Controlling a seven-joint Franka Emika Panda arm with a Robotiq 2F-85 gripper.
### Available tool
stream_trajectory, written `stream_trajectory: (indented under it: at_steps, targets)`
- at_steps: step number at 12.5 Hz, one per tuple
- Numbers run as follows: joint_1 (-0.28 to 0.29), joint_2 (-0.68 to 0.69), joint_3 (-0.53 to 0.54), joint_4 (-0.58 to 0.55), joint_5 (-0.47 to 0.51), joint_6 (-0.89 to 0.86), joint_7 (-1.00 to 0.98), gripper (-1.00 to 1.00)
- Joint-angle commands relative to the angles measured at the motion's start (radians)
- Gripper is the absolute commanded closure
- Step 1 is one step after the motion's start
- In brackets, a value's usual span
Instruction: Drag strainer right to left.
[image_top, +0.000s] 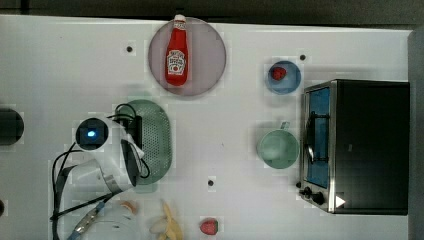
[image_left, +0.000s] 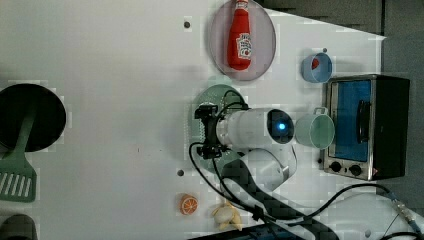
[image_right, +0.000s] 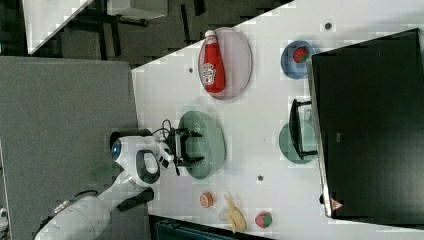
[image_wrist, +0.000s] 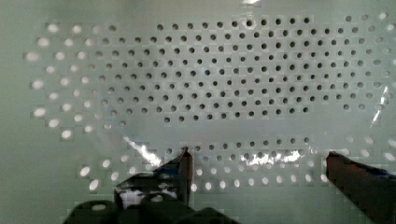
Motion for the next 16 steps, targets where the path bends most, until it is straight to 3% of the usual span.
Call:
stream_trajectory:
  at_steps: [1,10,16]
  targets:
    - [0.057,0.033,0.022,0.083,-0.003,0.012,0.087,-1.00]
    - [0.139,0.116,0.022,0.234,-0.001,-0.032,0.183,-1.00]
    - [0.176,0.134,0.023,0.268,-0.001,-0.041,0.191,-1.00]
